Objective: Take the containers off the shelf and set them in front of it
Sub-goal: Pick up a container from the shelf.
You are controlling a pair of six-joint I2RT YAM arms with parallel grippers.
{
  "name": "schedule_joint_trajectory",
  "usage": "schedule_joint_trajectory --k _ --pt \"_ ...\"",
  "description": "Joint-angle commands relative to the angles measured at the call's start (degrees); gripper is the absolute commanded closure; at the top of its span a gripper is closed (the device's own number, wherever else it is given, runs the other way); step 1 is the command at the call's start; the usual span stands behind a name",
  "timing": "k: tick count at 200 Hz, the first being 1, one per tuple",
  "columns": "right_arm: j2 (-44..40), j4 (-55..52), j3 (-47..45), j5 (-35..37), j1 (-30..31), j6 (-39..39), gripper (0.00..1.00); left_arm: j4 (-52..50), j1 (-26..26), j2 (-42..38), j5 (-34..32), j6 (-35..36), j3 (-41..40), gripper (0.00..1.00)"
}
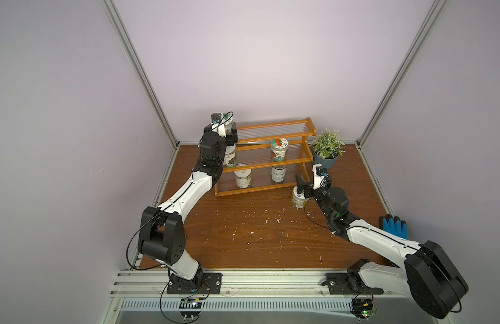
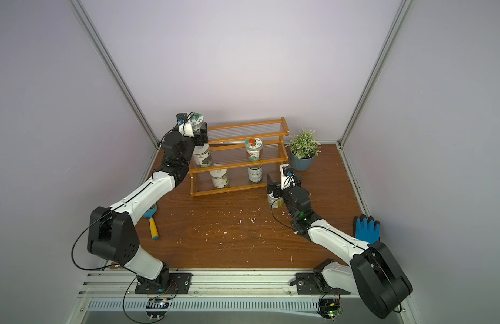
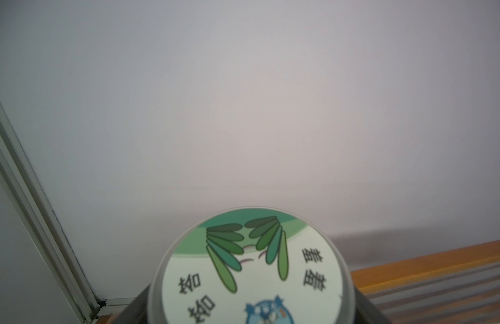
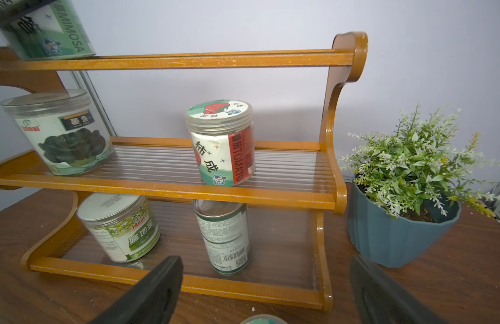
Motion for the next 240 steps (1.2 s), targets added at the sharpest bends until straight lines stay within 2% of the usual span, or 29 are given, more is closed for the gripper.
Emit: schedule_joint_trajectory --k 1,41,80,108,147,188,240 --pt "-1.73 1.75 0.71 0.37 0.36 -0.70 0.01 1.17 -0.93 -0.57 1.06 0.97 1.16 0.36" --pt "-1.99 2.20 0.45 0.29 0.29 -0.25 0.01 1.64 -2.49 -3.33 1.16 3.91 1.22 0.37" --pt "-3.35 1.76 0.21 0.35 0.29 0.09 0.01 -0.90 -2.82 -6.56 3.70 2.48 2.09 0.37" --pt "-5.14 0.94 -0.30 0.89 0.31 0.27 0.01 -2.57 -5.35 -10.46 4.73 2.31 -0.44 0.37" --pt "-7.71 -0.87 -0.56 1.39 0.27 -0.19 0.01 -4.44 -12.47 -17.80 4.06 1.79 -9.97 0.37" --pt "-10.92 -2.61 -1.65 2.52 0.20 -0.34 0.01 -6.95 -21.21 -25.48 0.07 1.86 -20.44 0.36" --pt "-14.93 -4.28 -3.54 3.65 0.21 -0.35 0.01 -5.50 -26.02 -29.88 1.59 -1.63 -31.23 0.33"
